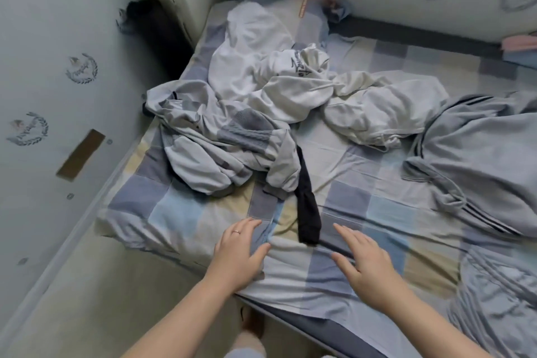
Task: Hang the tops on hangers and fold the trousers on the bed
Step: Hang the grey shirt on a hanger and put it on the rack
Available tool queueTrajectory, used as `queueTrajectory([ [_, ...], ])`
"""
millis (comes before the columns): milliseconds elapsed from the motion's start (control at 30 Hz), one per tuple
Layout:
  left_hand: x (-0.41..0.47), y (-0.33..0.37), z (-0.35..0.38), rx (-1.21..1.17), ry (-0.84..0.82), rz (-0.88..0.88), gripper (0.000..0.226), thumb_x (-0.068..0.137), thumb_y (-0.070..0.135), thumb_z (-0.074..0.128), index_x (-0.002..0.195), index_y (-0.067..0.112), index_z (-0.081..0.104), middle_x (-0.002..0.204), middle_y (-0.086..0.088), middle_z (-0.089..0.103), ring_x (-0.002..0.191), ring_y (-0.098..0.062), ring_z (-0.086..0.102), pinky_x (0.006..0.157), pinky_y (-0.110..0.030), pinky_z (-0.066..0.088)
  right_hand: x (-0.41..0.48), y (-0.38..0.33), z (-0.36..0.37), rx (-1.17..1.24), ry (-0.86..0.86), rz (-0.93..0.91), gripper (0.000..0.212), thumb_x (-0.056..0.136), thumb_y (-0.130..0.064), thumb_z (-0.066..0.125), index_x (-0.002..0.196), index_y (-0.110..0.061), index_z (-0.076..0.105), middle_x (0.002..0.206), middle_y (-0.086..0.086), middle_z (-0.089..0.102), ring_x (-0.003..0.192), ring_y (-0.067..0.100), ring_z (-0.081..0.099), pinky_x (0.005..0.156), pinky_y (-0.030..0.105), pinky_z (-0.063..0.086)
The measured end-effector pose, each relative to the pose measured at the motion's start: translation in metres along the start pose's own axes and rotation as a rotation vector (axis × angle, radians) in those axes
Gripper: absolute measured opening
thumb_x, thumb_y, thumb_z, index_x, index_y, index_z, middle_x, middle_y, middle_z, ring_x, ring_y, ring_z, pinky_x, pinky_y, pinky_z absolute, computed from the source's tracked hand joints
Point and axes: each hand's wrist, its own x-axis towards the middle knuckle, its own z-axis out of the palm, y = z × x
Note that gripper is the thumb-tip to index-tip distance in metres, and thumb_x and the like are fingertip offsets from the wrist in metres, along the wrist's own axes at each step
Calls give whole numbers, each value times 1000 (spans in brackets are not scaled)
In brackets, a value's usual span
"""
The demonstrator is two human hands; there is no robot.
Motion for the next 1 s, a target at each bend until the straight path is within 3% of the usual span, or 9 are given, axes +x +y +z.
queueTrajectory([
  [233, 136, -107, 20, 35, -117, -58, 55, 98, 42, 54, 148, 31, 36, 156, 7, 35, 142, -19, 31, 114, -39, 33, 166, -37, 67, 25, -57, 40, 60, 102, -48, 44, 156, -42, 17, 158, -18, 29, 147, 9, 23, 116, 37, 27],
  [367, 219, -161, 33, 117, -138, 0, 60, 95, 39, 57, 149, 35, 31, 166, 5, 15, 150, -20, 17, 119, -40, 27, 272, -56, 107, -72, -20, -47, 66, 99, -44, 52, 157, -38, 20, 158, -13, 31, 145, 12, 26, 115, 40, 31],
  [467, 279, -187, 37, 309, -51, 69, 67, 93, 44, 59, 151, 39, 25, 168, 2, 2, 152, -25, 4, 121, -47, 16, 342, -70, 129, -274, 53, -114, 77, 94, -46, 56, 158, -40, 12, 165, -8, 15, 151, 20, 13, 116, 44, 29],
  [567, 330, -212, 32, 460, 54, 20, 78, 89, 53, 62, 151, 45, 15, 167, 5, -3, 153, -32, -9, 117, -66, 6, 408, -91, 138, -379, 88, -121, 93, 89, -55, 61, 155, -47, -3, 166, -4, -15, 153, 29, -10, 115, 63, 21],
  [633, 356, -228, 29, 483, 91, -47, 80, 87, 54, 64, 149, 47, 14, 166, 9, -2, 152, -34, -7, 113, -72, 8, 444, -100, 144, -399, 58, -76, 100, 86, -59, 65, 151, -51, -10, 163, -4, -24, 152, 31, -16, 110, 73, 20],
  [733, 377, -243, 34, 482, 173, -65, 53, 94, 40, 56, 139, 50, 30, 163, 13, 16, 150, -33, 12, 109, -69, 20, 477, -104, 156, -427, 88, 23, 86, 85, -53, 68, 149, -46, 12, 163, 1, -7, 149, 37, 5, 102, 72, 35],
  [833, 381, -247, 42, 381, 259, -66, 19, 100, 37, 47, 118, 43, 51, 152, 15, 34, 146, -28, 23, 107, -61, 23, 489, -103, 164, -349, 261, 47, 29, 94, -30, 57, 122, -29, 49, 151, 6, 26, 128, 39, 36, 85, 54, 48],
  [933, 373, -248, 47, 235, 274, -83, 15, 100, 29, 45, 110, 37, 53, 141, 15, 46, 142, -22, 30, 109, -53, 25, 484, -99, 162, -97, 323, -18, 4, 95, -22, 52, 94, -24, 55, 121, 0, 49, 105, 33, 50, 77, 47, 49],
  [1000, 361, -245, 39, -41, 255, -150, 17, 101, 21, 41, 105, 31, 53, 125, 6, 59, 128, -24, 45, 104, -47, 36, 467, -100, 151, 49, 333, -16, 13, 93, -16, 53, 82, -23, 52, 97, -2, 55, 92, 30, 54, 74, 47, 47],
])
